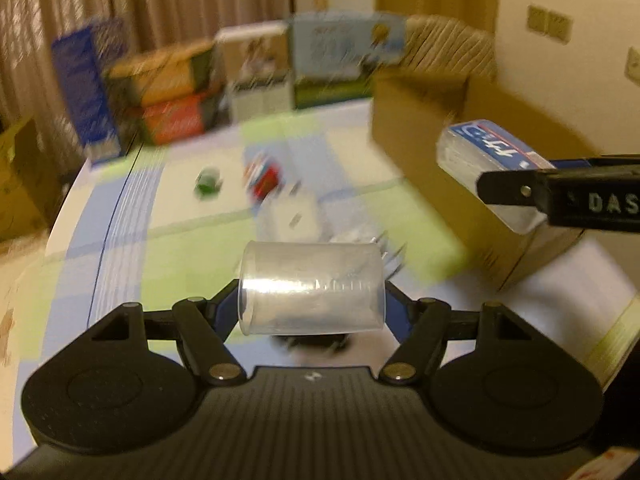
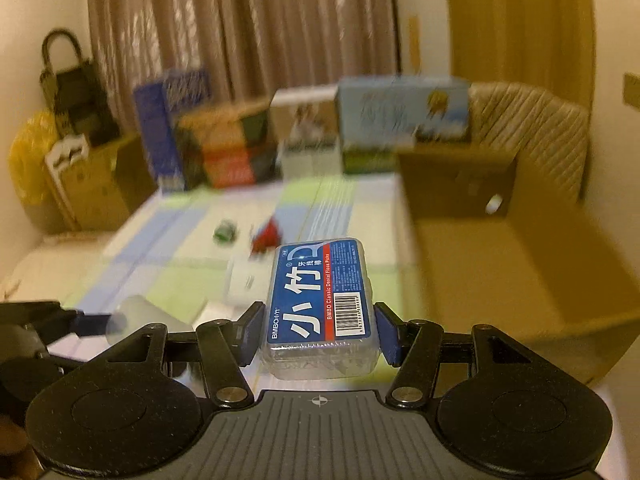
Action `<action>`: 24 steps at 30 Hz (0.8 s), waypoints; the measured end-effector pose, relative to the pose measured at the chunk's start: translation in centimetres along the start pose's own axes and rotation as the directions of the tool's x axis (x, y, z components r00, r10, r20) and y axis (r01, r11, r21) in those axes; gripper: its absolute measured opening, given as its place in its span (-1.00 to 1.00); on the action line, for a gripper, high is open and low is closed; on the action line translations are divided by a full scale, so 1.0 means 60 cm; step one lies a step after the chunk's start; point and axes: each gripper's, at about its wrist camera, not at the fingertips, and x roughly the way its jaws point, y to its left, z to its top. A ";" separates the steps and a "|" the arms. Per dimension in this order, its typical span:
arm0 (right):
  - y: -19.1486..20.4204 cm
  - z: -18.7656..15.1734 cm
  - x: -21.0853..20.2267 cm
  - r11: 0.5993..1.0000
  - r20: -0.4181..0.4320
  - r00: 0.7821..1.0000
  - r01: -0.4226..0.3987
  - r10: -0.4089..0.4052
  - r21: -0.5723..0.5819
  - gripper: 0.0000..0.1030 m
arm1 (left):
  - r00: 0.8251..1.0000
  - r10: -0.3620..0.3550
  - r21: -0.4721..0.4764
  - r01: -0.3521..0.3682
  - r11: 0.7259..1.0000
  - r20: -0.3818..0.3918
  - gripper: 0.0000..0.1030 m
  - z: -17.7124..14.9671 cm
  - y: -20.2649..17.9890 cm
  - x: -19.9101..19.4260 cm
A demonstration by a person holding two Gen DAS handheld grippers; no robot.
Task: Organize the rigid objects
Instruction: 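Carry cup and blue box into the cardboard box and open both grippers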
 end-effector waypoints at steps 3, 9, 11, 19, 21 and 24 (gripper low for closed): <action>-0.044 0.038 -0.026 0.999 0.047 0.998 0.049 -0.049 0.012 0.05 | 0.997 -0.056 0.012 0.055 0.998 0.056 0.32 0.056 -0.040 -0.011; -0.165 0.073 -0.045 0.983 0.046 0.982 0.179 -0.182 0.048 0.06 | 0.982 -0.152 0.082 0.144 0.986 0.113 0.32 0.151 -0.140 0.015; -0.205 0.077 -0.040 0.976 0.022 0.977 0.209 -0.211 0.065 0.06 | 0.978 -0.179 0.106 0.167 0.980 0.107 0.32 0.170 -0.174 0.033; -0.300 0.063 -0.034 0.966 -0.028 0.973 0.229 -0.228 0.121 0.06 | 0.970 -0.232 0.173 0.218 0.961 0.067 0.32 0.205 -0.261 0.100; -0.312 0.058 -0.031 0.966 -0.037 0.975 0.221 -0.218 0.136 0.06 | 0.970 -0.237 0.177 0.224 0.958 0.057 0.32 0.206 -0.270 0.113; -0.323 0.052 -0.020 0.963 -0.045 0.975 0.220 -0.216 0.155 0.06 | 0.967 -0.255 0.198 0.246 0.949 0.024 0.33 0.200 -0.278 0.134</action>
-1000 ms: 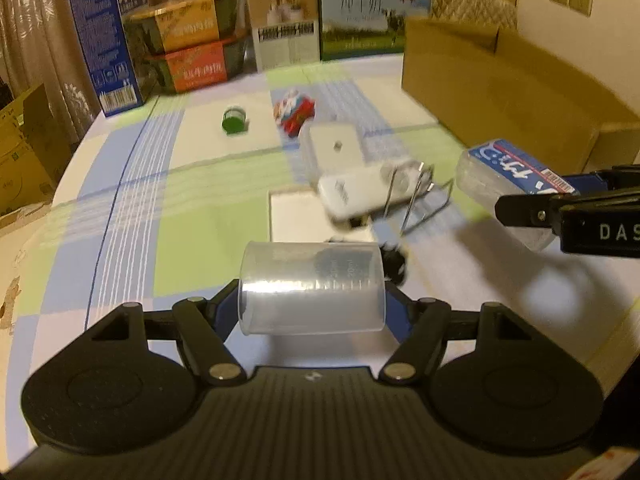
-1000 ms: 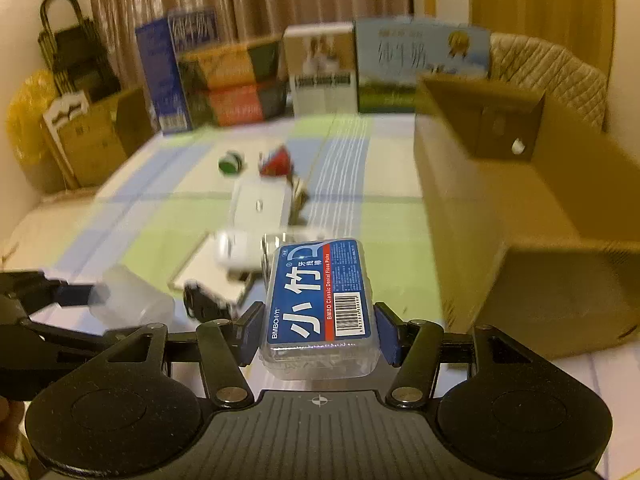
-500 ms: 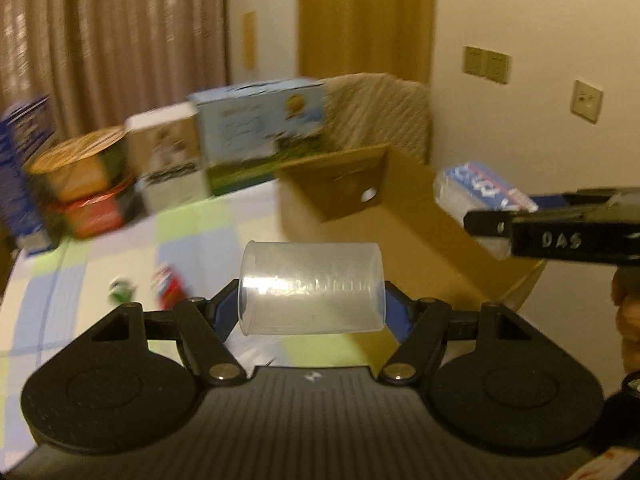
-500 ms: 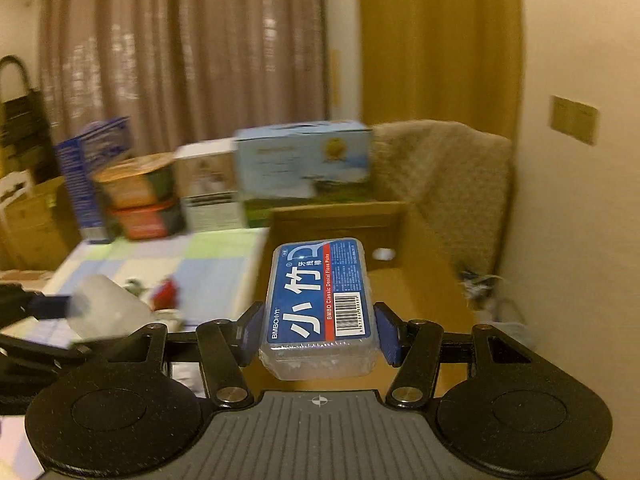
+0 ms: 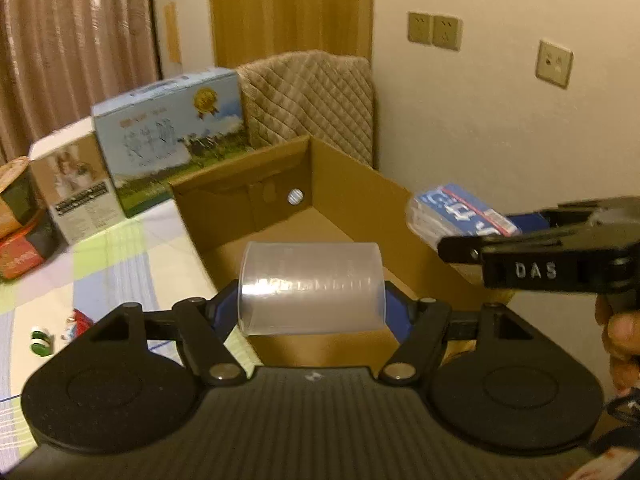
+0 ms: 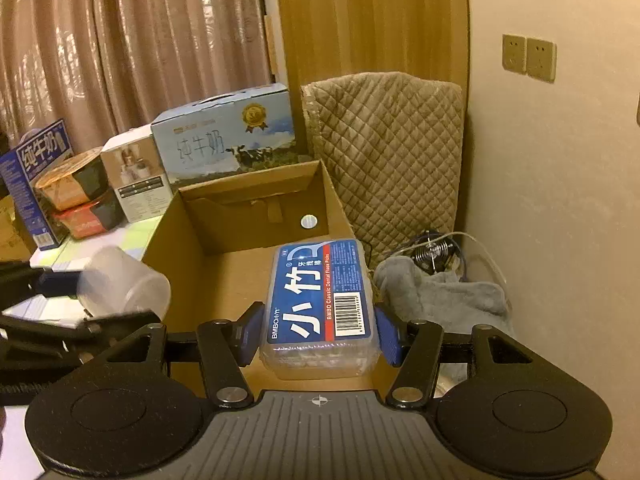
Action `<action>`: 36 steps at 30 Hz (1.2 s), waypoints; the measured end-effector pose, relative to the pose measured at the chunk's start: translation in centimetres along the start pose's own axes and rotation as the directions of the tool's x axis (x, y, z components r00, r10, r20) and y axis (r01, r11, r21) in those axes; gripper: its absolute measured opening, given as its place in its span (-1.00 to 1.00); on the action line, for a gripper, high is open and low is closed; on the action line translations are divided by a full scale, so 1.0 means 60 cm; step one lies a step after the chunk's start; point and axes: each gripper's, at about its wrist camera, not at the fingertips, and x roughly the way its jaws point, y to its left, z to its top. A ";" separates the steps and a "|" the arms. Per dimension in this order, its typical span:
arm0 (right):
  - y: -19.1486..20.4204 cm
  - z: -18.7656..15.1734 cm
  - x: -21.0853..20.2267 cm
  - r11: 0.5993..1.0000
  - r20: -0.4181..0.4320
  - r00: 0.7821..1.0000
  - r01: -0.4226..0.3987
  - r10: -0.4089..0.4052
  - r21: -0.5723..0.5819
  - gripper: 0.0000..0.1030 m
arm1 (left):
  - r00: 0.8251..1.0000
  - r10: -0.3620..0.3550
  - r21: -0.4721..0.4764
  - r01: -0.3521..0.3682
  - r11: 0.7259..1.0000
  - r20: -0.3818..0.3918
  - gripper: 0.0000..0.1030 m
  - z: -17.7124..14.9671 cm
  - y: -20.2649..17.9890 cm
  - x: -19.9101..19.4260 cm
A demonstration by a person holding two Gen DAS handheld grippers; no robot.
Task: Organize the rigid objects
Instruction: 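Carry cup and blue box into the cardboard box and open both grippers, then move the left gripper back to the table and grasp the black toy car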
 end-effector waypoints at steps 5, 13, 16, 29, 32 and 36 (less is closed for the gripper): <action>-0.017 0.001 0.009 0.997 0.012 1.000 -0.023 0.022 0.068 0.22 | 1.000 0.021 0.014 -0.021 1.000 0.002 0.54 -0.009 0.001 0.003; -0.013 0.011 -0.033 0.996 0.074 0.997 -0.036 0.030 0.084 0.33 | 0.996 0.050 -0.024 -0.048 0.999 0.068 0.58 -0.007 0.028 -0.062; 0.004 0.012 -0.059 0.996 0.093 0.994 -0.056 0.050 0.068 0.36 | 0.993 0.067 -0.047 -0.063 0.997 0.095 0.60 -0.012 0.045 -0.103; 0.157 -0.018 -0.150 0.977 0.115 0.970 -0.208 0.212 -0.046 0.52 | 0.974 0.218 -0.149 -0.208 0.967 0.058 0.66 -0.111 0.158 -0.251; 0.191 -0.036 -0.154 0.970 0.091 0.967 -0.233 0.239 -0.072 0.54 | 0.967 0.251 -0.185 -0.240 0.953 0.037 0.70 -0.146 0.191 -0.278; 0.237 -0.068 -0.158 0.957 0.055 0.959 -0.270 0.277 -0.111 0.55 | 0.958 0.286 -0.184 -0.281 0.942 0.001 0.71 -0.187 0.222 -0.304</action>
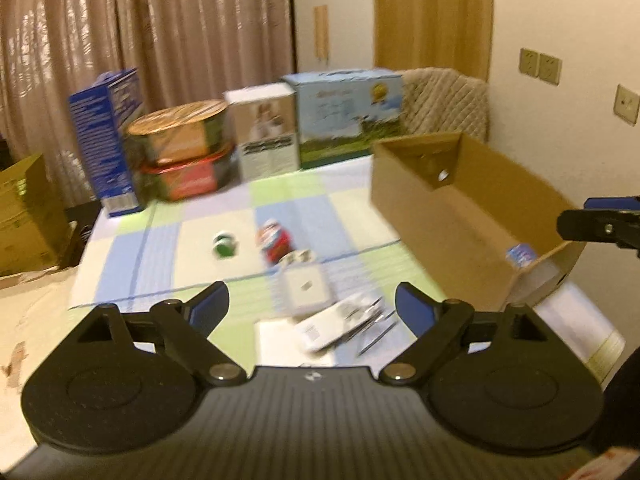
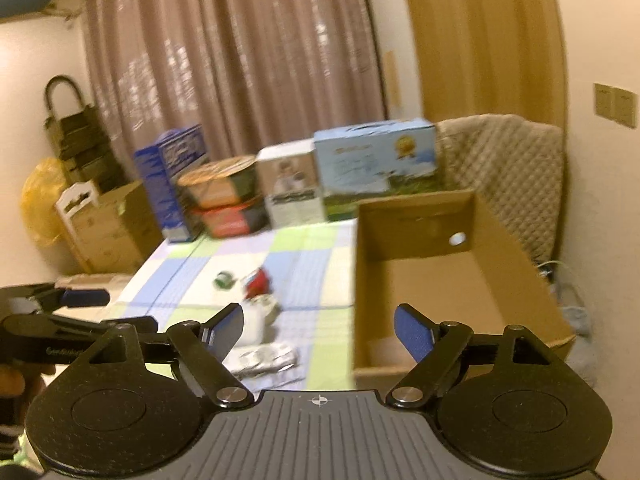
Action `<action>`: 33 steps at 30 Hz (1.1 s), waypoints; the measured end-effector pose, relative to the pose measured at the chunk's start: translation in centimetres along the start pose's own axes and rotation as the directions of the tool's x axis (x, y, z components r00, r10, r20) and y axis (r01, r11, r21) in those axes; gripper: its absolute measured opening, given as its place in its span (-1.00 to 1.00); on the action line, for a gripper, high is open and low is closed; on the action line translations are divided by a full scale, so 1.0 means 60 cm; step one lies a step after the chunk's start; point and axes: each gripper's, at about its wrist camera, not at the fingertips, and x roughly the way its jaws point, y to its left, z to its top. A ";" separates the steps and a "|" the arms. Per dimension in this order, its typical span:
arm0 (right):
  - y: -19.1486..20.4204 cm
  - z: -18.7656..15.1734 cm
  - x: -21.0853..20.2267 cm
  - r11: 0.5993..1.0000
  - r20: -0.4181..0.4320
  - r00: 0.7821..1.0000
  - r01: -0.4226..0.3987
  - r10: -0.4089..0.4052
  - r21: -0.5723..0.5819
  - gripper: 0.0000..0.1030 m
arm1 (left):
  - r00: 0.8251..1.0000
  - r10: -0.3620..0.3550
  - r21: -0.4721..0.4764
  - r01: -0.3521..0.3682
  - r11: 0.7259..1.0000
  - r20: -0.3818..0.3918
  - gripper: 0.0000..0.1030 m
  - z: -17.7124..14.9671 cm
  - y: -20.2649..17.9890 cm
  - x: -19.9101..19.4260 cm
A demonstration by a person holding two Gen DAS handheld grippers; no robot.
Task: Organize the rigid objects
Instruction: 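Move the left gripper back to the table and grasp the black toy car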
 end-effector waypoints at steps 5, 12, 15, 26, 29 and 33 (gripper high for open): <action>0.043 -0.044 0.019 0.999 -0.051 0.998 -0.040 0.039 -0.022 0.57 | 0.999 0.044 -0.037 -0.045 0.998 -0.017 0.71 -0.033 0.047 -0.017; 0.074 -0.090 0.052 0.997 -0.099 0.994 -0.059 0.053 -0.057 0.57 | 0.996 0.082 -0.069 -0.084 0.994 -0.020 0.74 -0.055 0.075 -0.012; 0.076 -0.103 0.068 0.996 -0.118 0.992 -0.060 0.051 -0.069 0.57 | 0.995 0.093 -0.072 -0.095 0.993 -0.036 0.75 -0.067 0.079 0.003; 0.079 -0.152 0.137 0.984 -0.179 0.980 -0.108 0.082 -0.139 0.57 | 0.995 0.024 -0.026 -0.027 0.999 -0.095 0.75 -0.121 0.065 0.089; 0.074 -0.163 0.164 0.981 -0.206 0.974 -0.125 0.093 -0.147 0.57 | 0.994 0.010 0.021 -0.008 1.000 -0.110 0.75 -0.139 0.058 0.109; 0.068 -0.169 0.196 0.981 -0.224 0.970 -0.132 0.098 -0.144 0.56 | 0.992 -0.026 0.047 0.032 0.998 -0.124 0.75 -0.162 0.051 0.135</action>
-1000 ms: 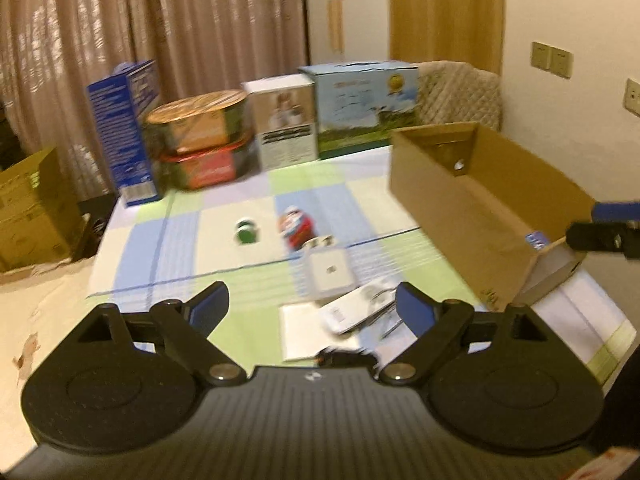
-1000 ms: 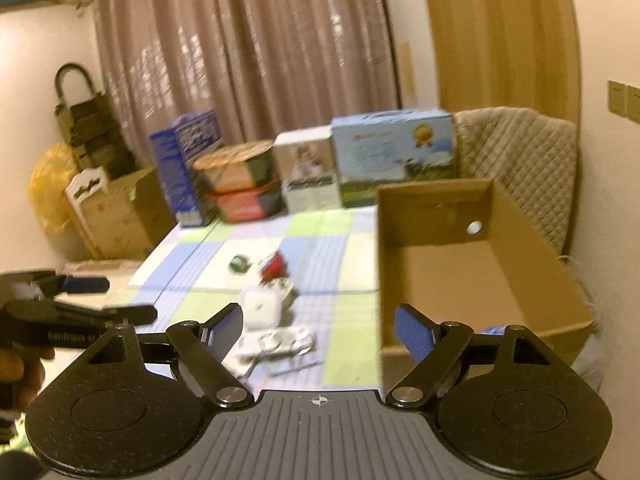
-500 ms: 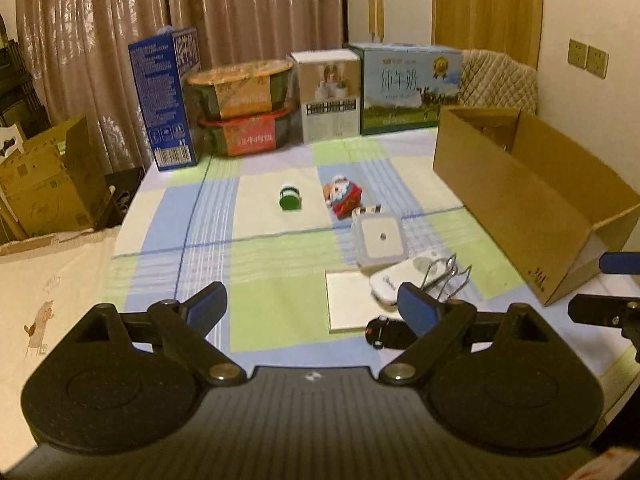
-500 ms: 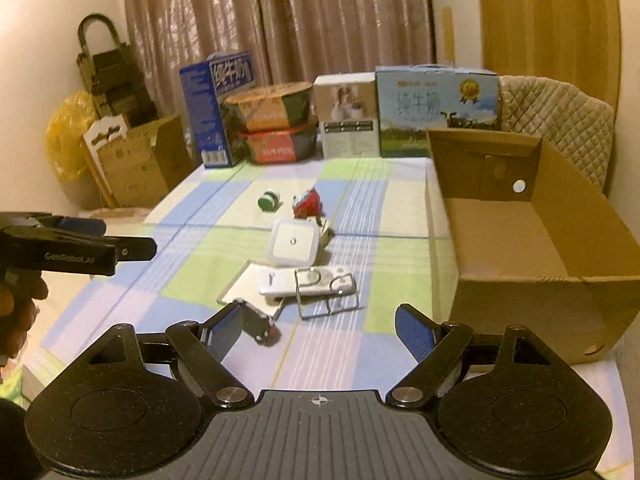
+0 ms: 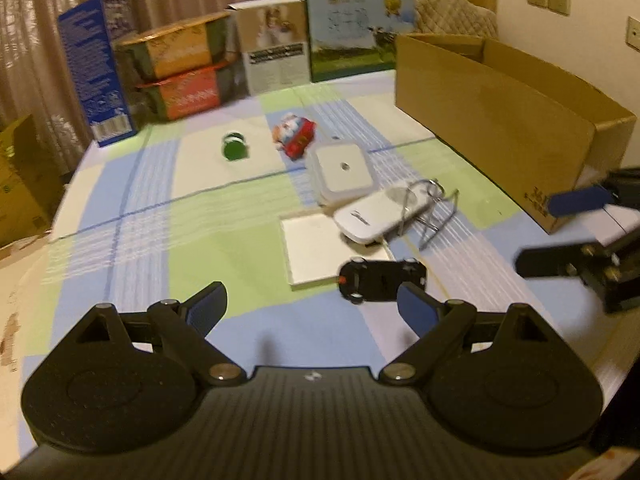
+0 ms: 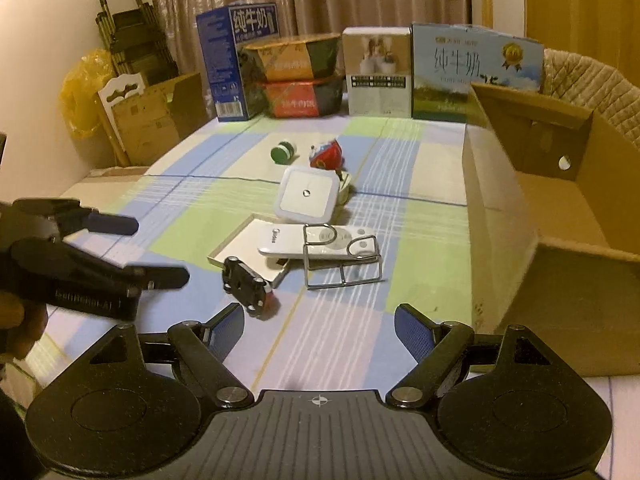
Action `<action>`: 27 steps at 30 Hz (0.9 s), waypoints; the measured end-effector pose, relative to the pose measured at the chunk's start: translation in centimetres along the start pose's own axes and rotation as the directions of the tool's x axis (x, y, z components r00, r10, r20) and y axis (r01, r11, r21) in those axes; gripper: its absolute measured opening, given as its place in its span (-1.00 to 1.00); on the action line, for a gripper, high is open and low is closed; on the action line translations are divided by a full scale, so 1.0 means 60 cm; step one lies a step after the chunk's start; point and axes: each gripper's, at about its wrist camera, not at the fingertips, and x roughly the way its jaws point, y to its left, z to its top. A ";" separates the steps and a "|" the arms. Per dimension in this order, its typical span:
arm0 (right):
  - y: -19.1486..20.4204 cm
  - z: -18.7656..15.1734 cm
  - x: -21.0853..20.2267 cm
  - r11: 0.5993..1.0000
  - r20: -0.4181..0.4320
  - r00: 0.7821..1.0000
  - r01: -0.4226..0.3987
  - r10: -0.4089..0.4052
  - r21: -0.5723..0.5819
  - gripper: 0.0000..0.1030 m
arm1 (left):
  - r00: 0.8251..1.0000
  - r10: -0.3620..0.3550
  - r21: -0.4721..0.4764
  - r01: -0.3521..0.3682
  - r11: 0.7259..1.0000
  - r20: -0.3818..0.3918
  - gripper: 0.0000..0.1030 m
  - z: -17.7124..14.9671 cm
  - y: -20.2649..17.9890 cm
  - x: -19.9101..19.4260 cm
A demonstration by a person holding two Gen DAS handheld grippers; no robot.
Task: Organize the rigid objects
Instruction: 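Move the left gripper back to the table and grasp the black toy car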
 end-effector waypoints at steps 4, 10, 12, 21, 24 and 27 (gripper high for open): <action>-0.012 0.006 0.023 1.000 -0.001 1.000 0.006 -0.006 0.026 0.56 | 0.998 -0.056 0.008 0.056 0.998 -0.006 0.75 -0.009 -0.010 0.025; -0.031 0.014 0.043 0.996 -0.007 1.000 -0.001 0.002 0.088 0.35 | 0.995 -0.102 0.062 0.103 0.993 -0.019 0.75 -0.011 -0.037 0.060; -0.036 0.014 0.046 0.995 -0.013 1.000 -0.001 0.003 0.102 0.34 | 0.994 -0.111 0.068 0.112 0.991 -0.023 0.75 -0.011 -0.046 0.072; -0.049 0.010 0.051 0.991 -0.021 1.000 0.010 -0.008 0.131 0.33 | 0.997 -0.080 0.065 0.080 0.995 -0.004 0.56 0.005 -0.064 0.100; -0.053 0.010 0.051 0.990 -0.022 1.000 0.011 -0.008 0.141 0.33 | 0.998 -0.066 0.061 0.066 0.996 -0.012 0.53 0.004 -0.065 0.102; -0.053 0.010 0.052 0.990 -0.021 1.000 0.011 -0.008 0.141 0.33 | 0.998 -0.055 0.044 0.057 0.997 -0.029 0.42 0.001 -0.066 0.105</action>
